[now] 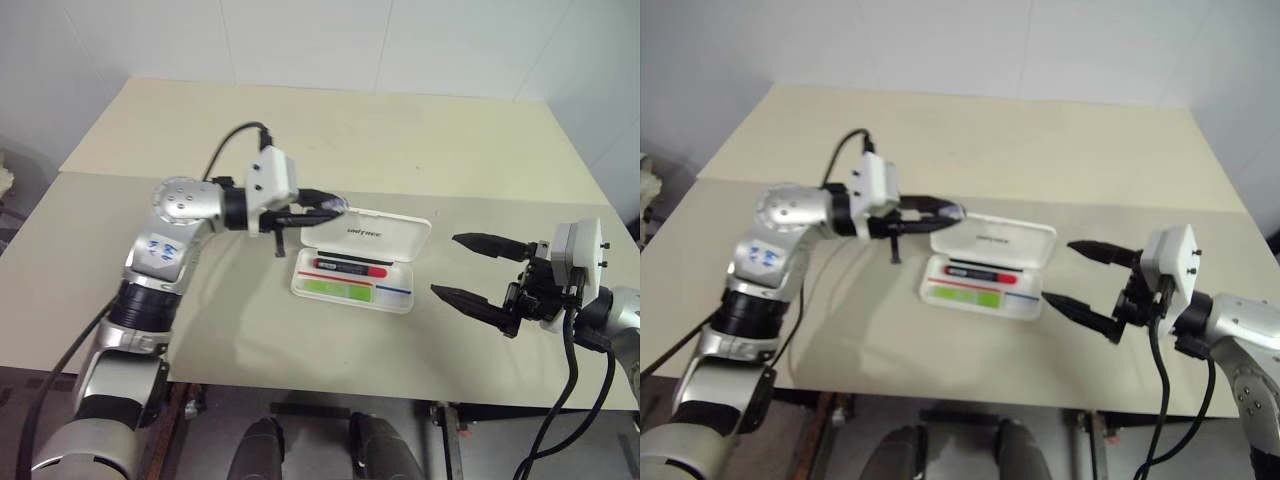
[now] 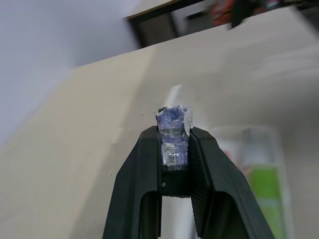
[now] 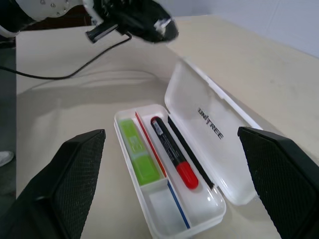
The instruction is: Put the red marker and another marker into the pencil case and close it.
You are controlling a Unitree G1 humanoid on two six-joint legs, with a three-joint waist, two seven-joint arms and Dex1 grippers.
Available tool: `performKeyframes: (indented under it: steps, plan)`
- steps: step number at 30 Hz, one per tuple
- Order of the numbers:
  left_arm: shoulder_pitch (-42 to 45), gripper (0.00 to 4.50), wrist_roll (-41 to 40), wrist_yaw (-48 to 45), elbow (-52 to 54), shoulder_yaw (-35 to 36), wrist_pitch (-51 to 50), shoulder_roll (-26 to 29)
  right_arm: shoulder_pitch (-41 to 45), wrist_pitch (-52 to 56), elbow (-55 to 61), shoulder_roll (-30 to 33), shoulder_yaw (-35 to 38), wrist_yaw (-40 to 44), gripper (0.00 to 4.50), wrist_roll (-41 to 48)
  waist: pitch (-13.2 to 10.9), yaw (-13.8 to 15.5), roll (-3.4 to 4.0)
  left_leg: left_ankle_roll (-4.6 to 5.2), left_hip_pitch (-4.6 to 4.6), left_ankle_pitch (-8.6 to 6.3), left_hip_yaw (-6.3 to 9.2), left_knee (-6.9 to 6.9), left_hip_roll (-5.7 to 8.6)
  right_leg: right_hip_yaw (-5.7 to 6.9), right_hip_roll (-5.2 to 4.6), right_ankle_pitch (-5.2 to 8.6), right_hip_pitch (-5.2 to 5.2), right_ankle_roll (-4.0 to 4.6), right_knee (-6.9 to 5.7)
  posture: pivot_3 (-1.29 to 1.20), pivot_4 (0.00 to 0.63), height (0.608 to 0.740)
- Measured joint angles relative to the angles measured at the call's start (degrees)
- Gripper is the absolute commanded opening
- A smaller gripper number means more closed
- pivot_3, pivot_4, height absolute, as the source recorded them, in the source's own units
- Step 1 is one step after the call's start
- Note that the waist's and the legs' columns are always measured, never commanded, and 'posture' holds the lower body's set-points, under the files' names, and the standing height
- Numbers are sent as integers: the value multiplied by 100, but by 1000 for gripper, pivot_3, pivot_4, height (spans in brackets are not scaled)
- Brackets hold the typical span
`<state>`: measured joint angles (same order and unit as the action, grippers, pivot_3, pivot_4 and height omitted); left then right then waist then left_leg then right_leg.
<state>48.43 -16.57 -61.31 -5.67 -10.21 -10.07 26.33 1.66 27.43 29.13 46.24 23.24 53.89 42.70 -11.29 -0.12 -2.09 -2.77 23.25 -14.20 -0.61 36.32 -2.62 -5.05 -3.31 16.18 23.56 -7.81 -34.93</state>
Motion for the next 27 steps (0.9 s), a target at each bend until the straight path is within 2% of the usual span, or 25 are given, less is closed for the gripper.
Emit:
performKeyframes:
  steps: [4, 12, 27]
  plan:
    - [41, 356, -68, -173, -186, -189, -204, -473, -252, -35, 118, -1, 168, -105, 4500, -4, 0, -12, 0, 1, -3, 0, 1, 4, 0, -3, 3, -1, -1, -2, -5, 0, 150, 740]
    - [46, 356, 229, -525, -886, -692, -278, -771, -733, -104, 492, -21, 450, -306, 4500, 22, 0, -18, 0, 4, -6, 1, 2, 16, 0, -8, 6, 0, -5, 0, -5, 0, 150, 740]
    - [481, 356, 1167, -203, -2589, -1008, 557, -1750, -896, -123, 690, -147, 446, -609, 4500, 5, 0, 0, -1, 5, -1, 1, 3, 20, 1, -10, 6, 0, -5, 0, -3, 0, 150, 740]
